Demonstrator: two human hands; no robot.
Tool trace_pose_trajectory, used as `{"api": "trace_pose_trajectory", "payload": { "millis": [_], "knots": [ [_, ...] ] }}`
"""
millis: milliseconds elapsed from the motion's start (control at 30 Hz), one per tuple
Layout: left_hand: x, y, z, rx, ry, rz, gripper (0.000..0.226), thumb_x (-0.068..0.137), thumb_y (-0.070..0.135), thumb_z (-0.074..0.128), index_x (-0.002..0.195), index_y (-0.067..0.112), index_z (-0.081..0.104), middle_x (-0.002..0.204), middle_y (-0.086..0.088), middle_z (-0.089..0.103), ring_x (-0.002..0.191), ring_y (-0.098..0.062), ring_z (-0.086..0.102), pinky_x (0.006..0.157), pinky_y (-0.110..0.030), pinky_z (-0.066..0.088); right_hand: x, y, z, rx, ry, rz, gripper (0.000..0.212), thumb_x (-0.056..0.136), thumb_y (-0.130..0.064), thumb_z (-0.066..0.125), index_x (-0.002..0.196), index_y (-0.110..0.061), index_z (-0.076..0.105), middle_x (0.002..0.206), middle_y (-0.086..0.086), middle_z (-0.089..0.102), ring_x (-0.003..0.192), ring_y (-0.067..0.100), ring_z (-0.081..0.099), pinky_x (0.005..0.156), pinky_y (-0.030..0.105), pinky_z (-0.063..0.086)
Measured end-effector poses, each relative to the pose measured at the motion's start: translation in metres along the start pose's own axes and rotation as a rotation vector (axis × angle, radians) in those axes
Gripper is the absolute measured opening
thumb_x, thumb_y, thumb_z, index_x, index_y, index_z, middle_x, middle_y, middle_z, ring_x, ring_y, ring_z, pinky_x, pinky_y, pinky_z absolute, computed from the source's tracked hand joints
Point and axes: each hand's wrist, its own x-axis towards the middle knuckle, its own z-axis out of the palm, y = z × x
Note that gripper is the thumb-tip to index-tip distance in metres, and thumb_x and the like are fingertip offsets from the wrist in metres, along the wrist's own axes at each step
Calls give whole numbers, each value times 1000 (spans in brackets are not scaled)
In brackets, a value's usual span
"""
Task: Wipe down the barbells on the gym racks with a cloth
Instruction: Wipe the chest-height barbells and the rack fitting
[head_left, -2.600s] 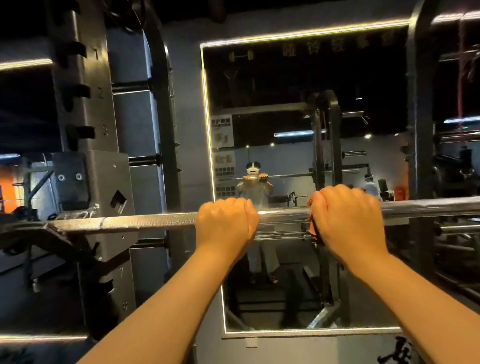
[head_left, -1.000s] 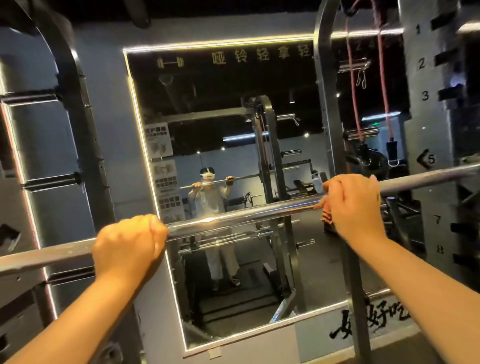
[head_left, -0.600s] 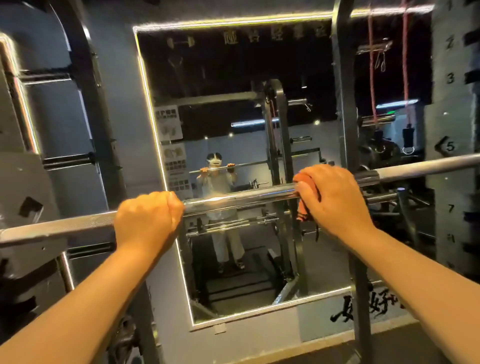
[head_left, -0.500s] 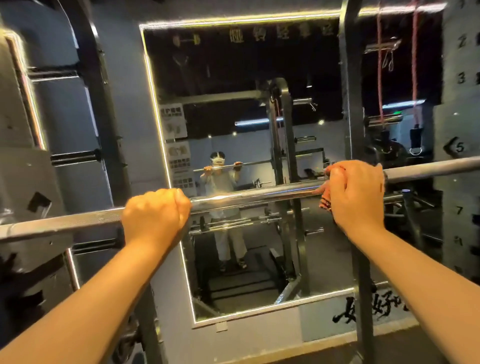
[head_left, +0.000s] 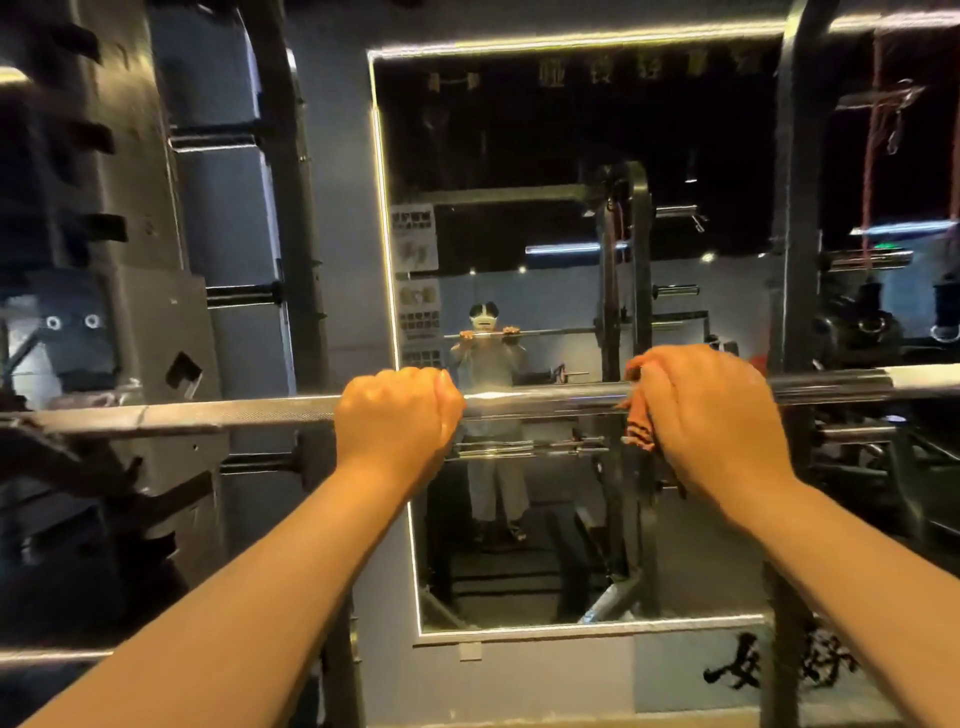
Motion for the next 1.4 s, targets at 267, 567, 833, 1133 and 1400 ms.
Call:
{"api": "trace_pose_trajectory", "payload": {
  "millis": [267, 567, 833, 1133, 1400],
  "knots": [
    [1, 6, -4, -9, -7, -70, 47, 101, 35, 35, 66, 15, 58, 59, 3, 38, 46, -18, 39, 48, -29, 41, -6, -99, 25, -47, -59, -22, 41, 102, -42, 32, 121, -16, 57, 116, 5, 56, 111, 30, 50, 105, 49, 39],
    [7, 10, -22, 10, -203, -66, 55, 105, 38, 15, 77, 18, 57, 65, 2, 52, 56, -17, 52, 60, -34, 50, 37, -119, 13, -106, -248, -123, 33, 107, -38, 24, 97, -21, 50, 93, 1, 58, 84, 25, 56, 71, 38, 40],
    [9, -8, -29, 84, -301, 182, 31, 109, 35, 29, 105, 16, 53, 79, 1, 45, 66, -19, 49, 60, -31, 41, -11, -130, 42, -192, -138, -101, 56, 99, -47, 34, 134, -8, 54, 126, 15, 54, 118, 39, 51, 108, 56, 37],
    [6, -2, -11, -110, -137, -67, 63, 100, 45, 8, 103, 19, 65, 79, 3, 65, 61, -16, 59, 54, -31, 47, 49, -139, 21, -152, -226, -51, 50, 107, -43, 19, 92, -21, 61, 80, -1, 62, 71, 22, 58, 61, 35, 41],
    [8, -10, -29, -126, -317, 77, 29, 107, 39, 25, 94, 24, 46, 90, 4, 56, 74, -15, 53, 67, -33, 49, -9, -145, 53, -208, -91, -73, 61, 96, -49, 32, 136, -8, 52, 130, 16, 52, 123, 41, 49, 109, 58, 38]
  ]
}}
